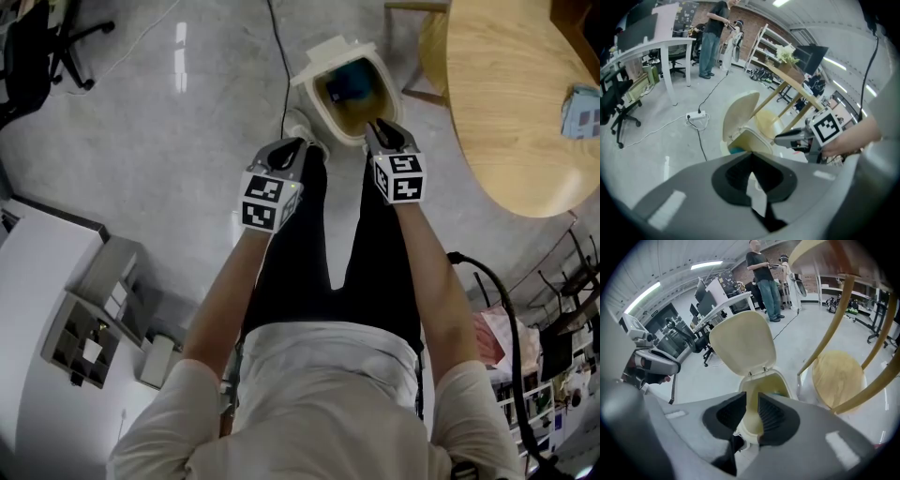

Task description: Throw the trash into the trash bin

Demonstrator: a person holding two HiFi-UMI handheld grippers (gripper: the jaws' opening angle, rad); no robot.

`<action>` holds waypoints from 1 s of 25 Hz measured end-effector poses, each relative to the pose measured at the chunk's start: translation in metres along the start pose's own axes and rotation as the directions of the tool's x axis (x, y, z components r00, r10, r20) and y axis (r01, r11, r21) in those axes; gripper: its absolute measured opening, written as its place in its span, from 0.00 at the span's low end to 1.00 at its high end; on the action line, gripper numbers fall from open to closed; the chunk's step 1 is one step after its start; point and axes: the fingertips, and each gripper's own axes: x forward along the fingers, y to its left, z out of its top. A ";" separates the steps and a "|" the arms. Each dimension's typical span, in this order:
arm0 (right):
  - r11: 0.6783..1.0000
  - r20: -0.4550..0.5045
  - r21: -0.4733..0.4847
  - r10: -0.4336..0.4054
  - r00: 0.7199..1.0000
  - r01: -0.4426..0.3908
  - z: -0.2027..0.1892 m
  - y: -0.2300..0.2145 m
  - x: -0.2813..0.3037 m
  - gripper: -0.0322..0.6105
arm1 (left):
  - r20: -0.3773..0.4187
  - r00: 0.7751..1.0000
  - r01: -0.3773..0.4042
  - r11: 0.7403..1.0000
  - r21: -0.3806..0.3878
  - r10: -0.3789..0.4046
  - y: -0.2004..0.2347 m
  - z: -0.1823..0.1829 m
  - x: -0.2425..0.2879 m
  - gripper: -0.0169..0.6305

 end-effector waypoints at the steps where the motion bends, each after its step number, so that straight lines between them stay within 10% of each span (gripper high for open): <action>1: 1.000 0.001 -0.006 0.000 1.000 0.000 0.003 0.002 -0.003 0.17 | 0.000 1.000 0.000 1.000 0.003 0.000 -0.002 0.001 -0.002 0.03; 25: 0.999 0.057 -0.049 0.025 0.998 -0.022 0.053 0.047 -0.140 0.05 | -0.035 0.996 0.082 0.991 0.108 -0.078 -0.079 0.041 -0.079 0.03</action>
